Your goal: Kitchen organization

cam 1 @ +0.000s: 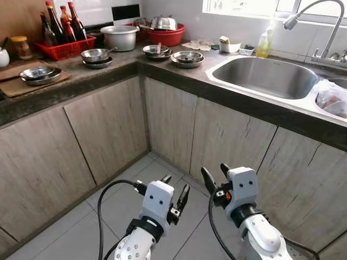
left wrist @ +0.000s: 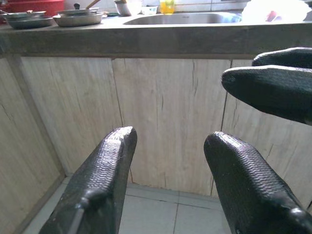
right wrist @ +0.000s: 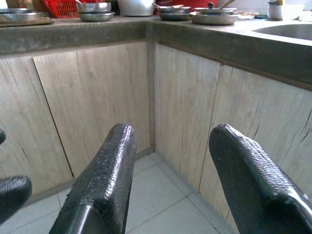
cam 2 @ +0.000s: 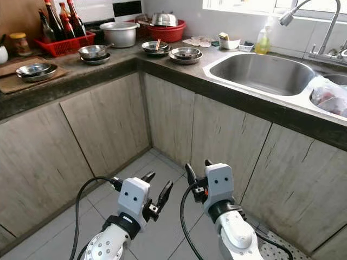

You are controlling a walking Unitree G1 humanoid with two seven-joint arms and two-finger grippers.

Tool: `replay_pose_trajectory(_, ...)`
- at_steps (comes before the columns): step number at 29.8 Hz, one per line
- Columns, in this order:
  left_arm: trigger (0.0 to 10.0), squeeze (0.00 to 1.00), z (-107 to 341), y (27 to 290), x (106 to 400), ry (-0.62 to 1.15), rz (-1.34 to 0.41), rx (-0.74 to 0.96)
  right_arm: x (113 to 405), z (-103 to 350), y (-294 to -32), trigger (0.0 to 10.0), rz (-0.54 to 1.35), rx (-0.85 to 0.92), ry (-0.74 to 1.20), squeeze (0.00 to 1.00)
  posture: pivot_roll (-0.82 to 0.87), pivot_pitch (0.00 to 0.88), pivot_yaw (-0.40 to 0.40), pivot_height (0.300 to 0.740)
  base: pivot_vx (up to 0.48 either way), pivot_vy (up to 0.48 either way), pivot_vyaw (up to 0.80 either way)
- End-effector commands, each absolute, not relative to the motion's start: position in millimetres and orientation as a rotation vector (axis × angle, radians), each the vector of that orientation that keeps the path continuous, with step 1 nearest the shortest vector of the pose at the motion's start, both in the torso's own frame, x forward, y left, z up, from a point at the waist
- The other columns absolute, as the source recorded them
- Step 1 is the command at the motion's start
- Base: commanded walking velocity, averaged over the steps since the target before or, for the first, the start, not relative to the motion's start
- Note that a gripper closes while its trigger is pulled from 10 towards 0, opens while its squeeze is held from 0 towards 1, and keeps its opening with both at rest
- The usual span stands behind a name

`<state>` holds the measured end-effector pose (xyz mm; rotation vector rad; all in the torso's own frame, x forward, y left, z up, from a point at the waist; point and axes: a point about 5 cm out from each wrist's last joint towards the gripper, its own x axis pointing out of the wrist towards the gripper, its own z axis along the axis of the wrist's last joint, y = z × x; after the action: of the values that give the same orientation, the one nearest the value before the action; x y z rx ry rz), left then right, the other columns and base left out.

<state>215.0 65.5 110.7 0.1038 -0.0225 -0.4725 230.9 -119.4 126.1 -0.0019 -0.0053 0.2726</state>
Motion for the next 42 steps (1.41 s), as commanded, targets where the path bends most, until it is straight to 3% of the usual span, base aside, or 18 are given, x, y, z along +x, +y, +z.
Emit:
replay_pose_trajectory(1,10.0,0.0,109.4,66.2,216.2,-0.015,-0.465,0.122,231.4,126.0,-117.9,10.0,0.282,-0.003,-0.004,0.0,0.0,0.0,-0.039,0.74,0.0,0.0,0.0)
replay_pose_trajectory(16,10.0,0.0,109.6,66.1,216.2,-0.021,-0.469,0.124,231.2,125.1,-115.0,10.0,0.299,-0.032,-0.008,0.0,0.0,0.0,-0.04,0.74,0.308,0.0,0.06)
replay_pose_trajectory(40,10.0,0.0,109.4,66.5,217.4,-0.02,-0.468,0.123,232.9,124.9,-114.3,10.0,0.295,-0.027,-0.012,0.0,0.0,0.0,-0.042,0.74,0.333,0.0,0.79)
replay_pose_trajectory(42,10.0,0.0,107.9,67.0,217.7,-0.019,-0.465,0.141,233.2,132.9,-113.8,10.0,0.3,-0.074,-0.133,0.0,0.0,0.0,-0.04,0.74,0.328,0.0,0.8)
